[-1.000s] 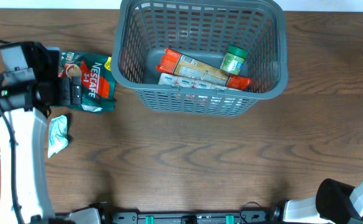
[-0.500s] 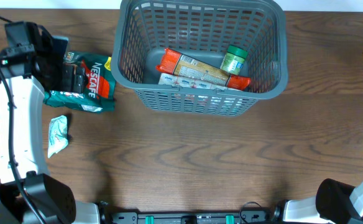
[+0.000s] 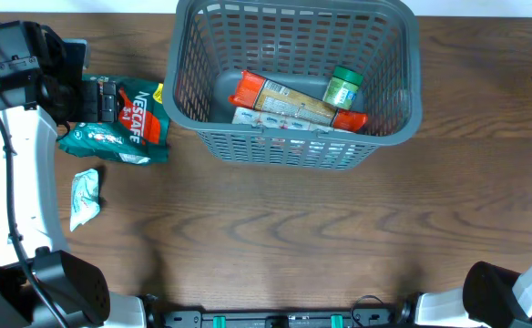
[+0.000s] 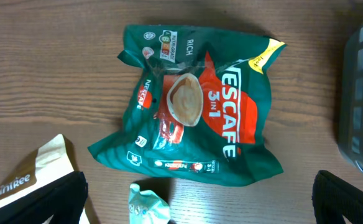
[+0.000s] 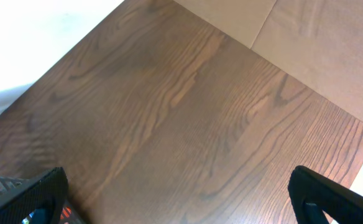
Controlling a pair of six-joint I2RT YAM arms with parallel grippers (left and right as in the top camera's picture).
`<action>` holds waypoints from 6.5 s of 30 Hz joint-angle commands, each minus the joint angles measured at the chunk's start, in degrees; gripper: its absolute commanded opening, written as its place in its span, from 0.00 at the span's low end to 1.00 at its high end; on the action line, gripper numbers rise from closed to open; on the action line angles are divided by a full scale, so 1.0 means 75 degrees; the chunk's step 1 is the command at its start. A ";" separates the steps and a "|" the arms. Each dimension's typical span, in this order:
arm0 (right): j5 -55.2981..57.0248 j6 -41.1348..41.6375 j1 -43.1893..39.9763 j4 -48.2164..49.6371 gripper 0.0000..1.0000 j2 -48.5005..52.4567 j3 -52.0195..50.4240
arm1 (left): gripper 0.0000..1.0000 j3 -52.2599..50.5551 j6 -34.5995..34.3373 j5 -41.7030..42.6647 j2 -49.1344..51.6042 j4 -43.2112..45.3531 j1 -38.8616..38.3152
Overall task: Pack container
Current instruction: 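Reach the left gripper to the green Nescafe pouch, then grasp the Nescafe pouch with the left gripper and lift it, then carry the Nescafe pouch into the basket and open the left gripper, then move the left gripper back to the mint-green toilet tissue pack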
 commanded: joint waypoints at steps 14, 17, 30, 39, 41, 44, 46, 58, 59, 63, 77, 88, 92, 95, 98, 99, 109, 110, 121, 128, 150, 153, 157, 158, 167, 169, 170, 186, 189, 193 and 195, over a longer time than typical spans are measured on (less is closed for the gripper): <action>0.0061 0.0082 -0.0032 -0.0009 0.99 -0.0006 -0.0006 | 0.98 0.0169 -0.0128 0.0099 0.1329 0.0012 0.0017; 0.0061 0.0082 -0.0032 -0.0009 0.99 -0.0006 -0.0006 | 0.98 0.0175 -0.0090 -0.0003 0.1542 0.0131 0.0020; 0.0058 0.0082 -0.0032 -0.0009 0.99 -0.0006 -0.0006 | 0.98 0.0635 0.0154 -0.0122 0.2445 0.0178 0.0012; 0.0061 0.0082 -0.0032 -0.0009 0.99 -0.0006 -0.0006 | 0.98 0.0635 0.0306 -0.0122 0.2879 0.0522 0.0012; 0.0061 0.0082 -0.0032 -0.0009 0.99 -0.0006 -0.0006 | 0.98 0.0632 0.0312 -0.0122 0.2970 0.0583 0.0012; 0.0061 0.0082 -0.0032 -0.0009 0.99 -0.0006 -0.0006 | 0.98 0.0632 0.0306 -0.0119 0.3118 0.0629 0.0012; 0.0061 0.0082 -0.0032 -0.0009 0.99 -0.0006 -0.0006 | 0.98 0.0629 0.0303 -0.0119 0.3252 0.0597 0.0012; 0.0061 0.0082 -0.0032 -0.0009 0.99 -0.0006 -0.0006 | 0.99 0.0615 0.0303 0.0099 0.4045 0.0280 0.0012; 0.0061 0.0082 -0.0032 -0.0009 0.99 -0.0006 -0.0006 | 0.96 0.0615 0.0303 0.0111 0.4045 0.0289 0.0012; 0.0061 0.0082 -0.0032 -0.0009 0.99 -0.0006 -0.0006 | 0.43 0.0595 0.0303 0.0111 0.4045 0.0286 0.0012; 0.0061 0.0082 -0.0032 -0.0012 0.99 -0.0006 -0.0006 | 0.06 0.0673 0.0204 0.0312 0.3745 0.0221 0.0006; 0.0061 0.0082 -0.0032 -0.0009 0.99 -0.0006 -0.0006 | 0.06 0.1343 -0.0766 0.0280 0.1877 0.0224 0.0006; 0.0061 0.0082 -0.0032 -0.0009 0.99 -0.0006 -0.0006 | 0.06 0.1373 -0.0793 0.0277 0.0973 0.0230 0.0006; 0.0061 0.0082 -0.0032 -0.0009 0.99 -0.0006 -0.0006 | 0.06 0.1373 -0.0927 0.0280 0.0195 0.0271 0.0006; 0.0058 0.0082 -0.0032 -0.0009 0.99 -0.0006 -0.0006 | 0.06 0.1373 -0.1215 0.0283 -0.0577 0.0431 0.0006; 0.0061 0.0082 -0.0032 -0.0009 0.99 -0.0006 -0.0006 | 0.06 0.1373 -0.1349 0.0306 -0.0836 0.0495 0.0006; 0.0061 0.0082 -0.0032 -0.0009 0.99 -0.0006 -0.0006 | 0.06 0.1373 -0.1536 0.3229 -0.2806 0.1399 -0.0452; 0.0058 0.0082 -0.0032 -0.0009 0.99 -0.0006 -0.0006 | 0.06 0.1373 -0.1536 0.3474 -0.2885 0.1527 -0.0589; 0.0061 0.0082 -0.0032 -0.0009 0.99 -0.0006 -0.0006 | 0.06 0.1370 -0.1533 0.4217 -0.2349 0.3072 -0.2655; 0.0061 0.0082 -0.0032 -0.0009 0.99 -0.0006 -0.0006 | 0.06 0.1370 -0.1533 0.4176 -0.1043 0.3118 -0.3555; 0.0061 0.0082 -0.0032 -0.0009 0.99 -0.0006 -0.0006 | 0.06 0.1370 -0.3246 0.0857 0.0586 0.1480 -0.4450; 0.0061 0.0082 -0.0032 -0.0009 0.99 -0.0006 -0.0006 | 0.06 0.1370 -0.3206 0.0717 0.0586 0.1160 -0.4447; 0.0061 0.0082 -0.0032 -0.0009 0.99 -0.0006 -0.0006 | 0.06 0.1370 -0.3179 0.0723 0.0586 0.1107 -0.4447; 0.0061 0.0082 -0.0032 -0.0009 0.99 -0.0006 -0.0006 | 0.06 0.1370 -0.3179 0.0723 0.0586 0.1107 -0.4447; 0.0061 0.0082 -0.0032 -0.0009 0.99 -0.0006 -0.0006 | 0.52 0.1370 -0.3150 0.0933 0.0586 0.1236 -0.4456; 0.0058 0.0082 -0.0032 -0.0009 0.99 -0.0006 -0.0006 | 0.84 0.1370 -0.2882 0.1311 0.0586 0.1373 -0.4456; 0.0061 0.0082 -0.0032 -0.0009 0.99 -0.0006 -0.0006 | 0.96 0.1370 -0.2722 0.1597 0.0586 0.1472 -0.4456; 0.0061 0.0082 -0.0032 -0.0009 0.99 -0.0006 -0.0006 | 0.99 0.1387 -0.2707 0.0236 -0.0466 0.1690 -0.4503; 0.0061 0.0082 -0.0032 -0.0009 0.99 -0.0006 -0.0006 | 0.99 0.1393 -0.2981 -0.0766 -0.0976 0.1335 -0.4357; 0.0061 0.0082 -0.0032 -0.0009 0.99 -0.0006 -0.0006 | 0.99 0.1393 -0.3611 -0.1259 -0.1623 0.0498 -0.3835; 0.0061 0.0082 -0.0032 -0.0009 0.99 -0.0006 -0.0006 | 0.99 0.1393 -0.3879 -0.1434 -0.1874 -0.0076 -0.3491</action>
